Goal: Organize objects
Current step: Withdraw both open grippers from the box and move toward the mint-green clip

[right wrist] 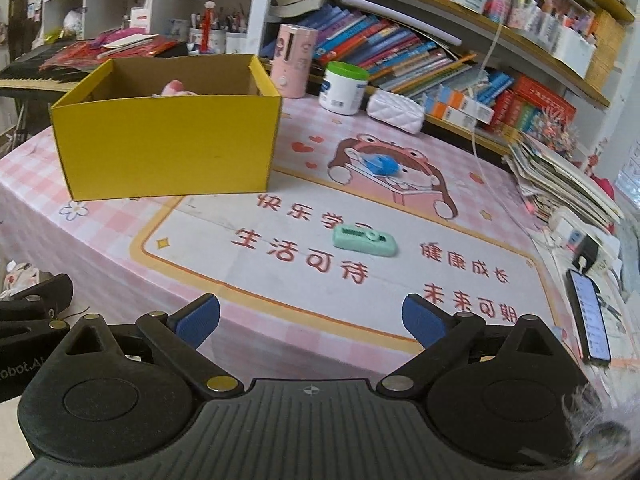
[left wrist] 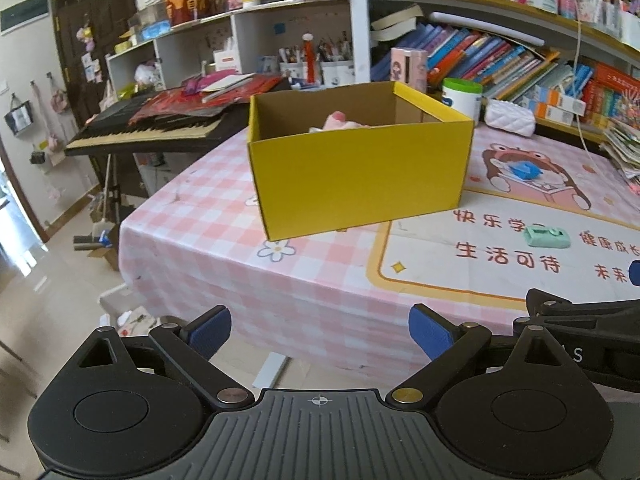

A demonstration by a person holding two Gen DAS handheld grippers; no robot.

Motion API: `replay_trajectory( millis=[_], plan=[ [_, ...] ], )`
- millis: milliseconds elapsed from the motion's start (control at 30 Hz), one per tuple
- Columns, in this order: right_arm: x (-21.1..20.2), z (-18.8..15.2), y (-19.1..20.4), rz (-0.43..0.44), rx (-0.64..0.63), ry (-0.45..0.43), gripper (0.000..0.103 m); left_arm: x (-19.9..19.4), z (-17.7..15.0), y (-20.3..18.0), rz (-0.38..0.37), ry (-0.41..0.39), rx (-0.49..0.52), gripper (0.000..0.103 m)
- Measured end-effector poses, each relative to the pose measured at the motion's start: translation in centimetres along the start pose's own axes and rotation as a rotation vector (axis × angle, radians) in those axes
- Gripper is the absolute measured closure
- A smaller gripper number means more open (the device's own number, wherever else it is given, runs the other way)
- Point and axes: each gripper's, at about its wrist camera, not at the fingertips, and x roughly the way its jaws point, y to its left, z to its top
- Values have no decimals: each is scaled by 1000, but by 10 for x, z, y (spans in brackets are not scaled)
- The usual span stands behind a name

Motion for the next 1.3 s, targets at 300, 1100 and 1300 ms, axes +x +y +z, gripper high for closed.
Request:
replay_trajectory(
  millis=[300, 1100, 1300],
  plan=[
    [6, 1, -9, -25, 36, 11, 4, 5, 5, -8, -25, -5, 34, 6],
    [50, 31, -63, -30, 35, 25, 4, 36, 40, -63, -32, 9, 24, 6],
    [64, 43, -75, -20, 18, 25, 4, 47, 50, -76, -21, 15, 4, 6]
  ],
)
